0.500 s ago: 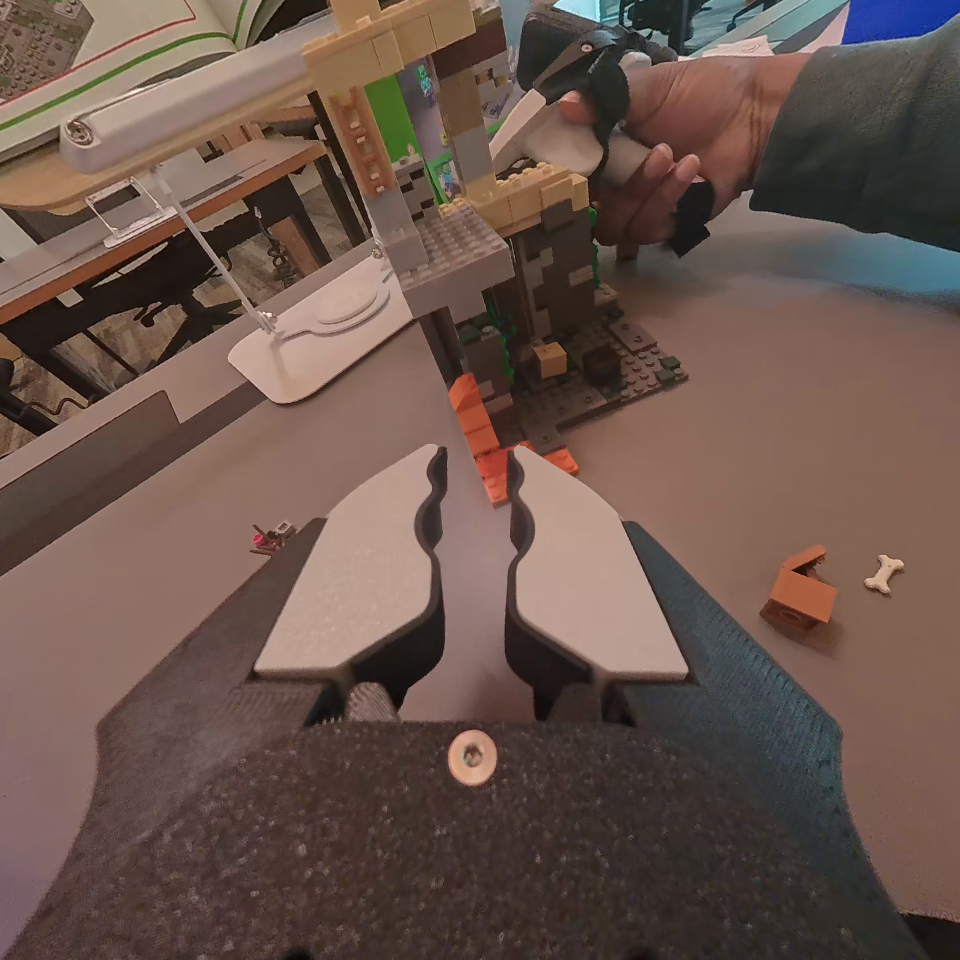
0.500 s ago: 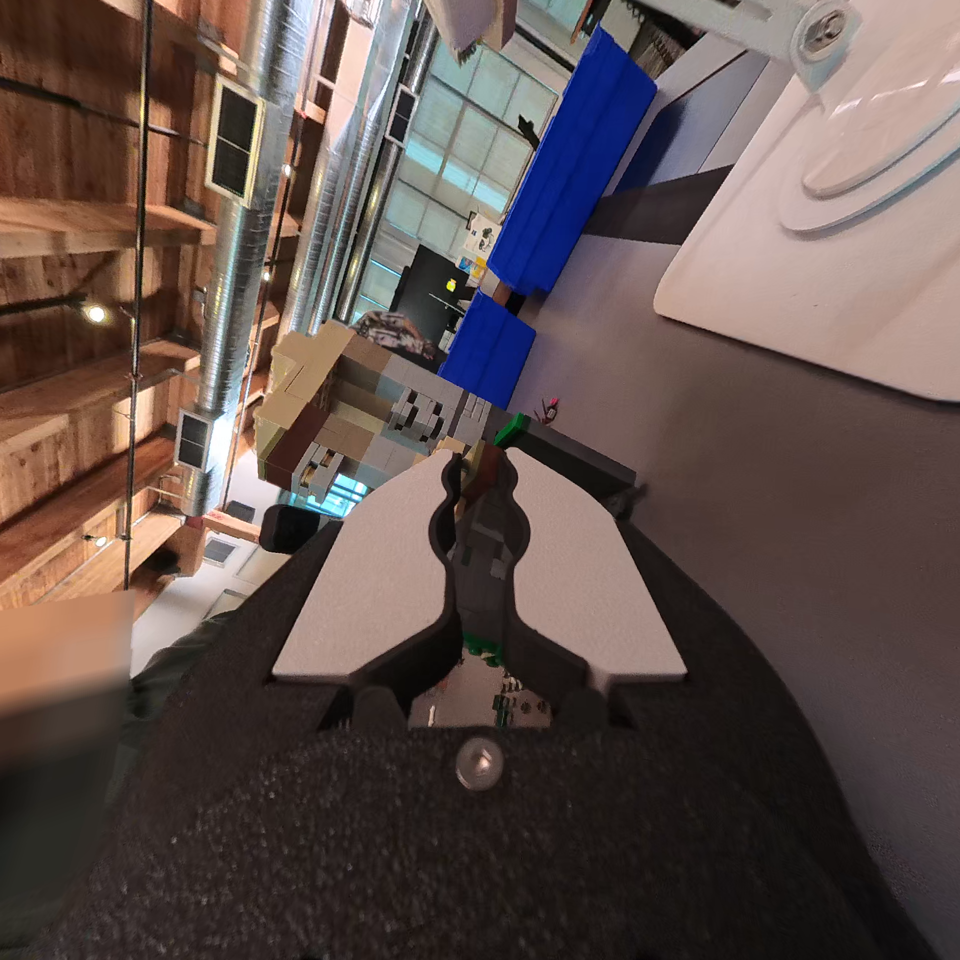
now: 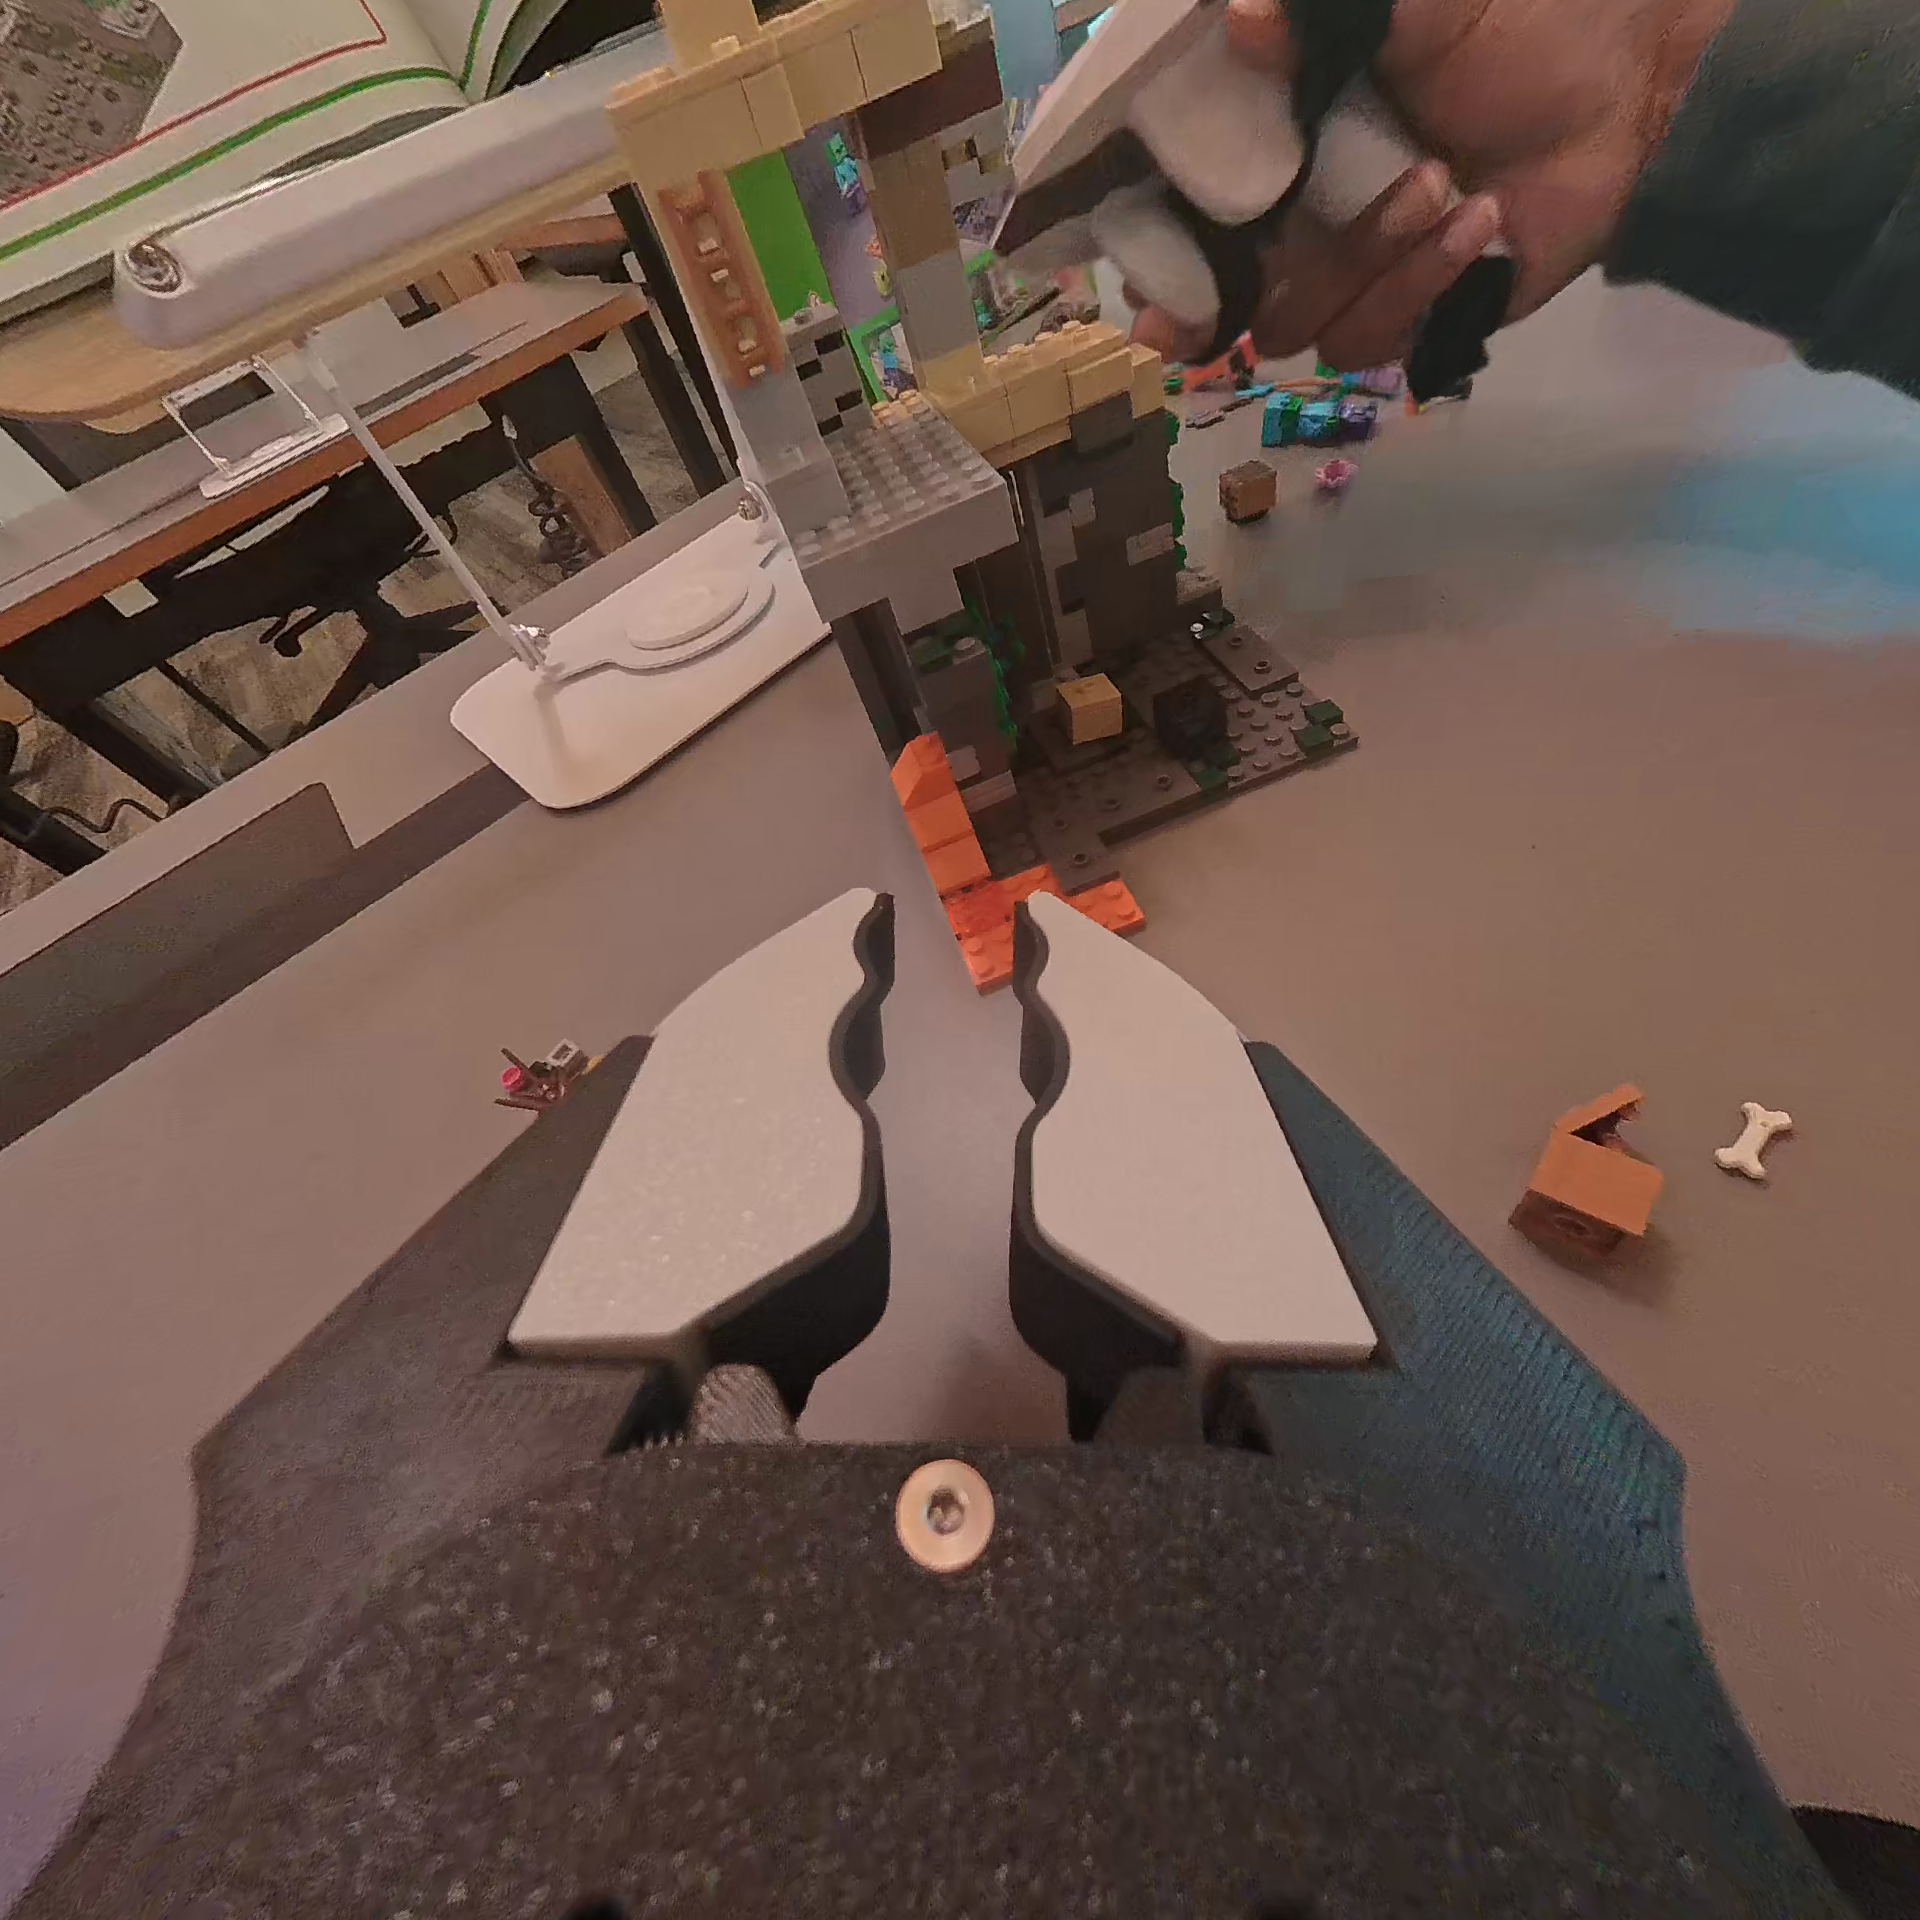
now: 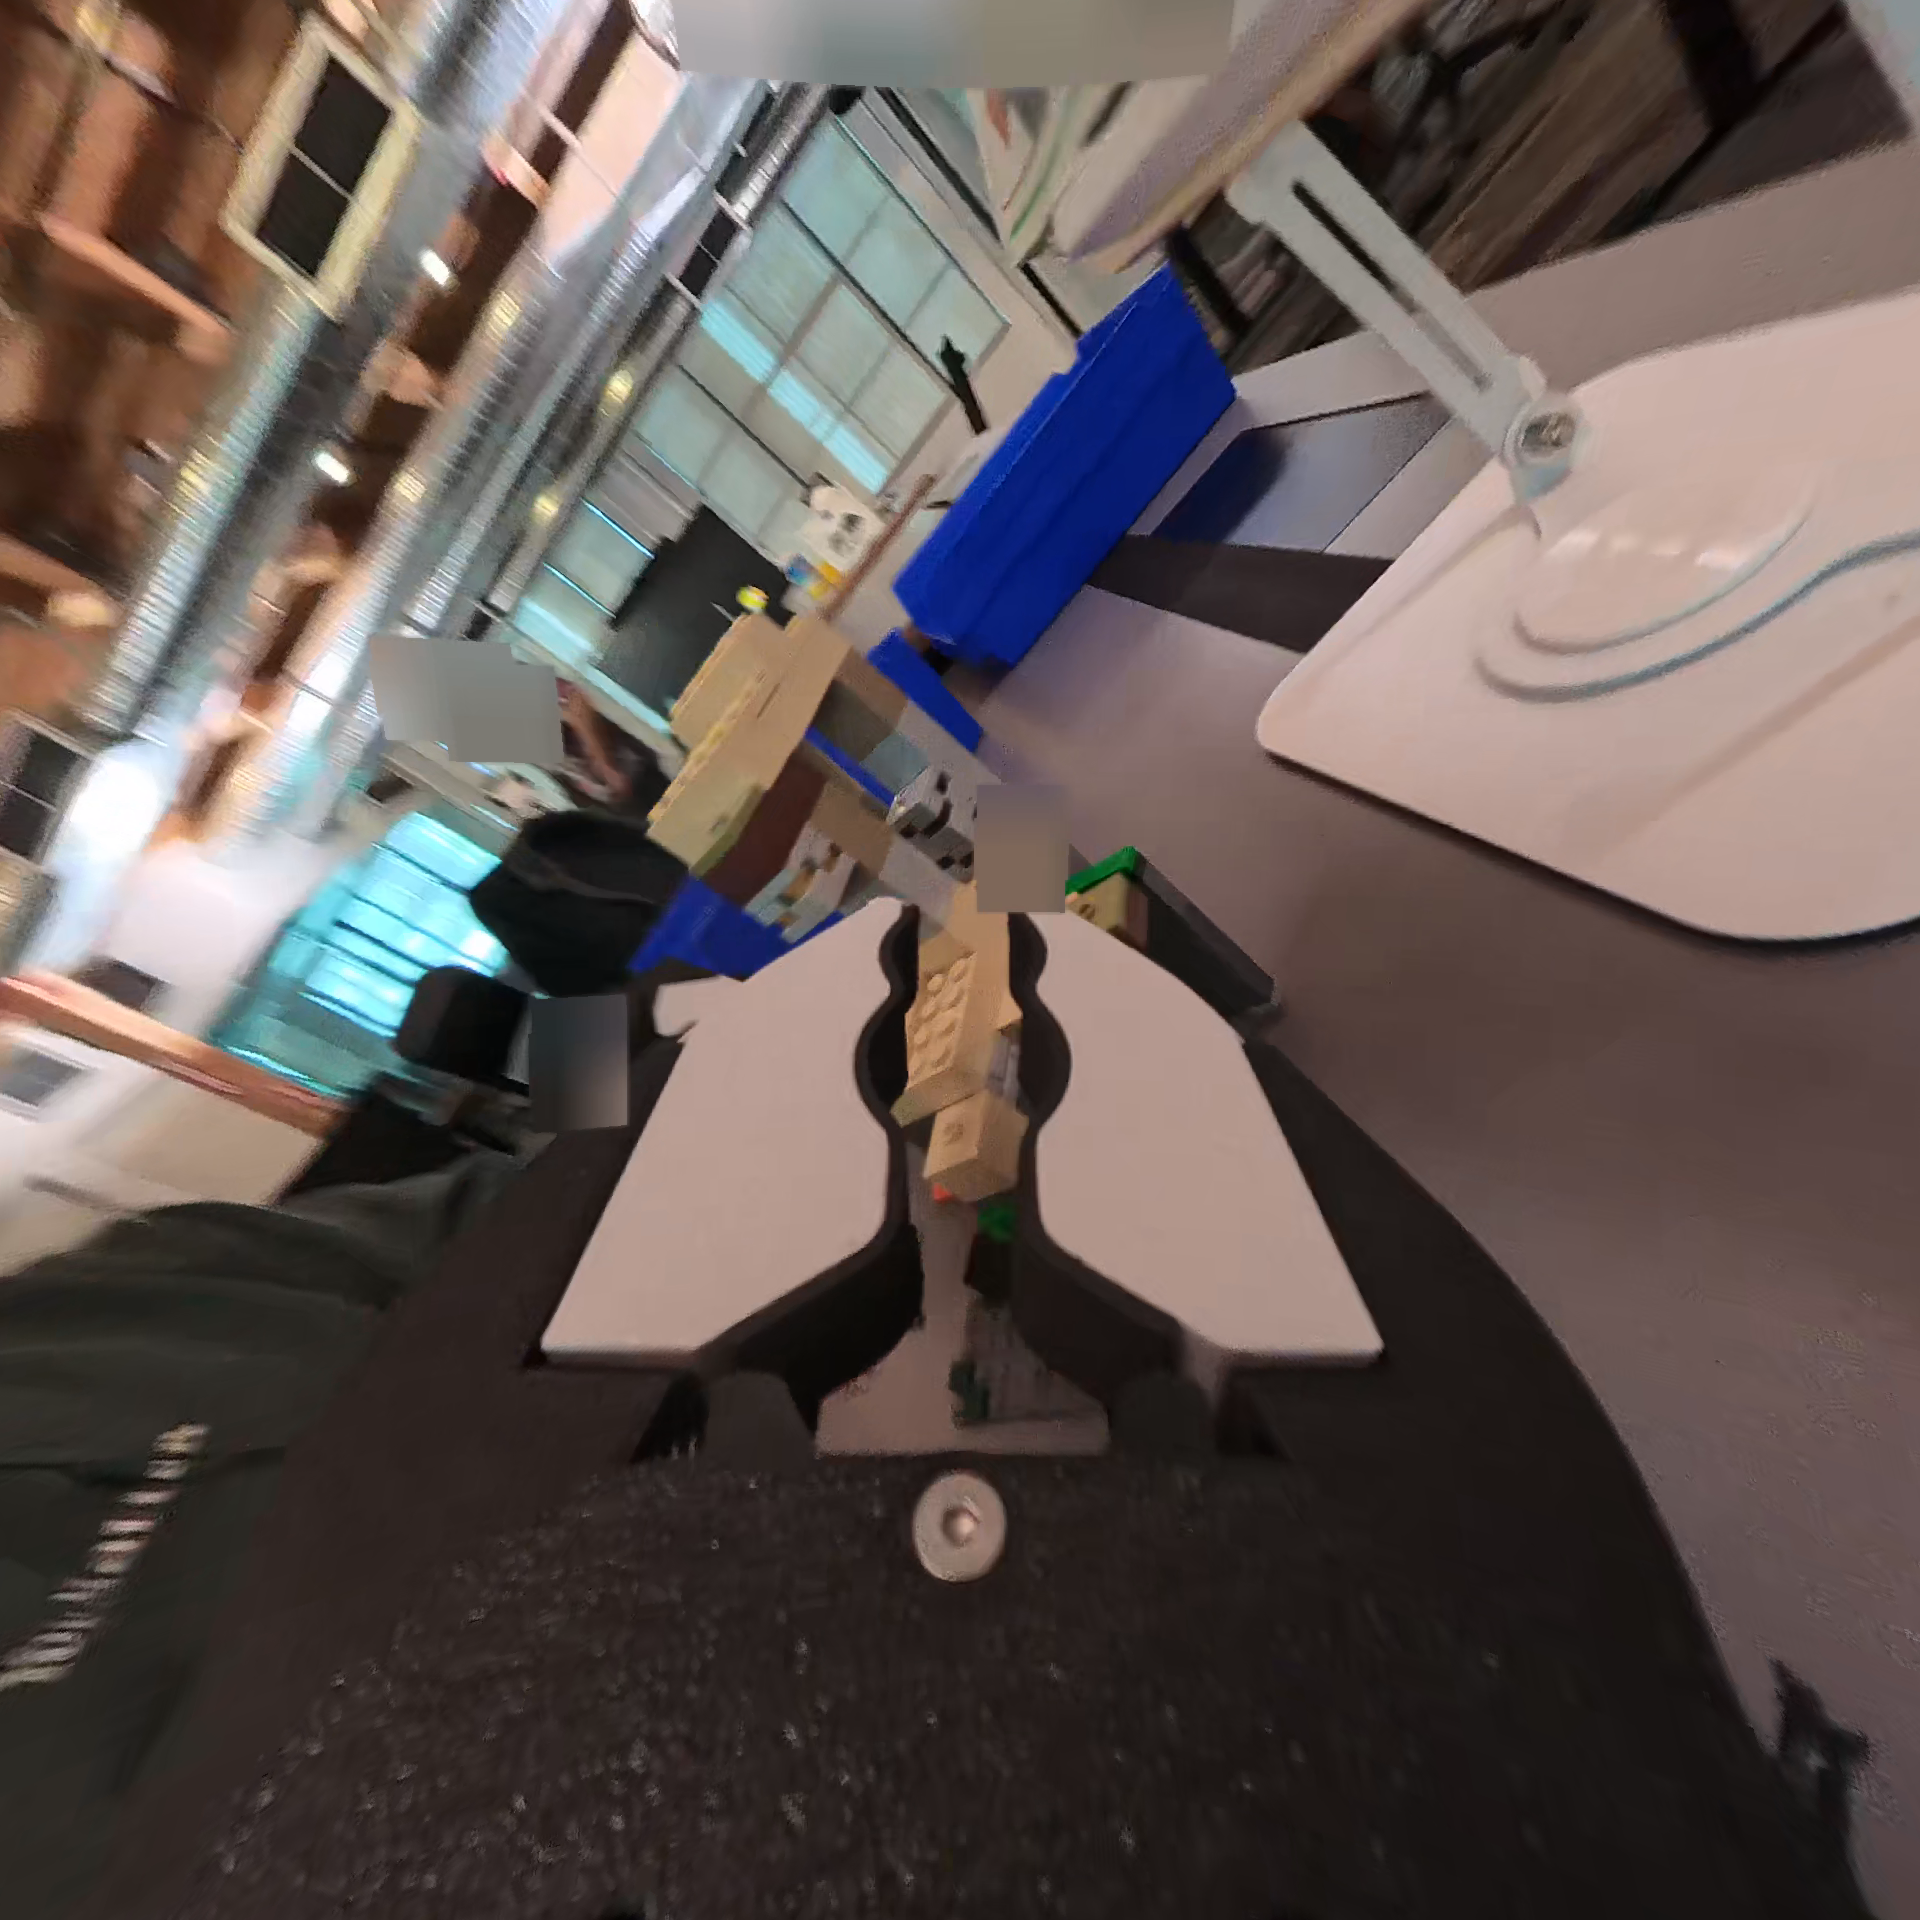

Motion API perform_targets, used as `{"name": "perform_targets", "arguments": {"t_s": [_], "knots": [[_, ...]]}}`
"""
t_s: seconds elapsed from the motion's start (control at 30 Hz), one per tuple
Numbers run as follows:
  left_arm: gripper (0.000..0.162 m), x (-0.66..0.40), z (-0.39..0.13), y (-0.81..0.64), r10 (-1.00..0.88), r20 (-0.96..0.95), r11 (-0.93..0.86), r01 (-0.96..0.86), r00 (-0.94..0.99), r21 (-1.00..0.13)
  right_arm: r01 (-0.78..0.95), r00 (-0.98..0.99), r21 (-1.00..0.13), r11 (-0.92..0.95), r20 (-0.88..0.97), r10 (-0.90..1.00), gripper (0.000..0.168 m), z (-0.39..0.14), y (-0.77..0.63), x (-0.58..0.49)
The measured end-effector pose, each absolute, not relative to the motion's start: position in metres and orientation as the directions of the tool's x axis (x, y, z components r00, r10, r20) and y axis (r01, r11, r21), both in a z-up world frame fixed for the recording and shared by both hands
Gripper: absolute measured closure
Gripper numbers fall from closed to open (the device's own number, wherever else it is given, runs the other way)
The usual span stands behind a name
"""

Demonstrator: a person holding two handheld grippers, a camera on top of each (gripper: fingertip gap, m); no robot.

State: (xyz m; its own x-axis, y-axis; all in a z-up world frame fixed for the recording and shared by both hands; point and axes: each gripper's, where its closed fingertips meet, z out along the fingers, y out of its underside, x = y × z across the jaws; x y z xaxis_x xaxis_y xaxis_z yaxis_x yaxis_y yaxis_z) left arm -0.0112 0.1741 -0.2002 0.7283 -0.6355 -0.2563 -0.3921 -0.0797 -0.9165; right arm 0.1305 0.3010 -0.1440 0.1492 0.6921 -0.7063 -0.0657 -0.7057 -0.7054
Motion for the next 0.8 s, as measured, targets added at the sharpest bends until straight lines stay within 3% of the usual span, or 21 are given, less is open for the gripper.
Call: {"name": "perform_targets", "arguments": {"t_s": [0.17,0.27,0.37,0.6,0.8], "knots": [[0.141,-0.007,-0.200,0.171,-0.645,-0.272,-0.065,-0.406,0.714,-0.912,0.203,0.372,-0.894,-0.399,-0.307,0.876,0.136,-0.142,0.267,0.117],[0.141,-0.006,-0.200,0.169,-0.646,-0.282,-0.057,-0.413,0.709,-0.909,0.395,0.447,-0.898,-0.195,0.003,0.894,0.130,-0.155,0.258,0.105],[0.141,-0.006,-0.199,0.168,-0.647,-0.289,-0.052,-0.418,0.706,-0.907,0.551,0.470,-0.832,-0.063,0.247,0.847,0.125,-0.169,0.261,0.100],[0.141,-0.007,-0.197,0.166,-0.646,-0.294,-0.045,-0.420,0.704,-0.906,0.663,0.269,-0.739,0.120,0.385,0.883,0.134,-0.169,0.217,0.079],[0.141,-0.004,-0.199,0.165,-0.652,-0.306,-0.039,-0.434,0.693,-0.900,0.664,0.350,-0.745,0.067,0.390,0.852,0.129,-0.157,0.235,0.084]]}}
